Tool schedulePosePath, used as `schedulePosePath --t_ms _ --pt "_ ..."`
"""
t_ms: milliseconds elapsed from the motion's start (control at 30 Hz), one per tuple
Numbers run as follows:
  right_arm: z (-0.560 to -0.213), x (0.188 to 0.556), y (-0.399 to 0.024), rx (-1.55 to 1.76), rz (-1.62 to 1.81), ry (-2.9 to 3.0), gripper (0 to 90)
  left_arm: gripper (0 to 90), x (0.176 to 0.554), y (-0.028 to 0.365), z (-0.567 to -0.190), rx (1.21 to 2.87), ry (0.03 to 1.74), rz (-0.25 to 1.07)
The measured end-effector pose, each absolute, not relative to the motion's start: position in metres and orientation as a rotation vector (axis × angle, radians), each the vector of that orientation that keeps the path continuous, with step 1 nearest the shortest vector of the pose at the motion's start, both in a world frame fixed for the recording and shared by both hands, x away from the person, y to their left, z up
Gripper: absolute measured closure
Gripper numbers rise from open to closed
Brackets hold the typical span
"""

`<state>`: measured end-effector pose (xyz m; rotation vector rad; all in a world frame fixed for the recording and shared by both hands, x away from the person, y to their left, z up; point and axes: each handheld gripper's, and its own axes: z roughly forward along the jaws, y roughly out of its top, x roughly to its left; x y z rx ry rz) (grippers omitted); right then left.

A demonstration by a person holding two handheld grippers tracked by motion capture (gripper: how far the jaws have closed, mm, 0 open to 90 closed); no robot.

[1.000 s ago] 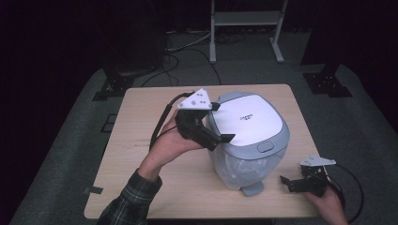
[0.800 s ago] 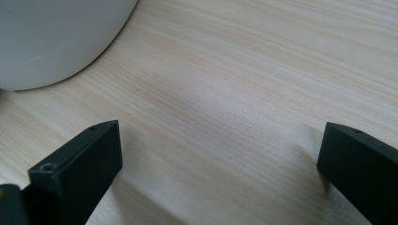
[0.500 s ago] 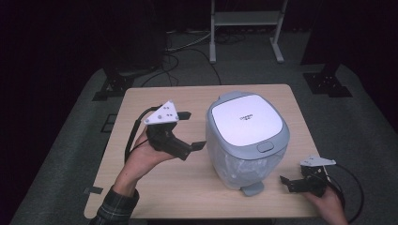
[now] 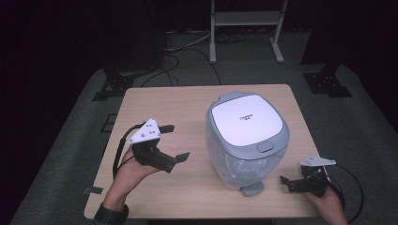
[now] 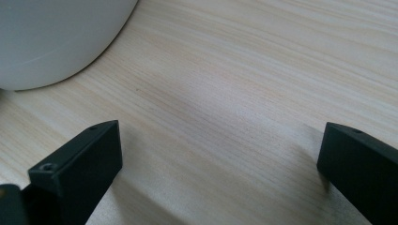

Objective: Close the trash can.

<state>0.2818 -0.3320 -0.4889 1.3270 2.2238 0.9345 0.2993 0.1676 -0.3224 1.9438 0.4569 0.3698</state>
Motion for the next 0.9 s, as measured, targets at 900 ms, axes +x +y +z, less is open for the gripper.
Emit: schedulePosePath --t_ms 900 --pt "-0.489 0.282 -0.332 1.328 0.934 2.224 0.0 0.0 0.290 0.209 -0.394 1.979 0.591 0.388"
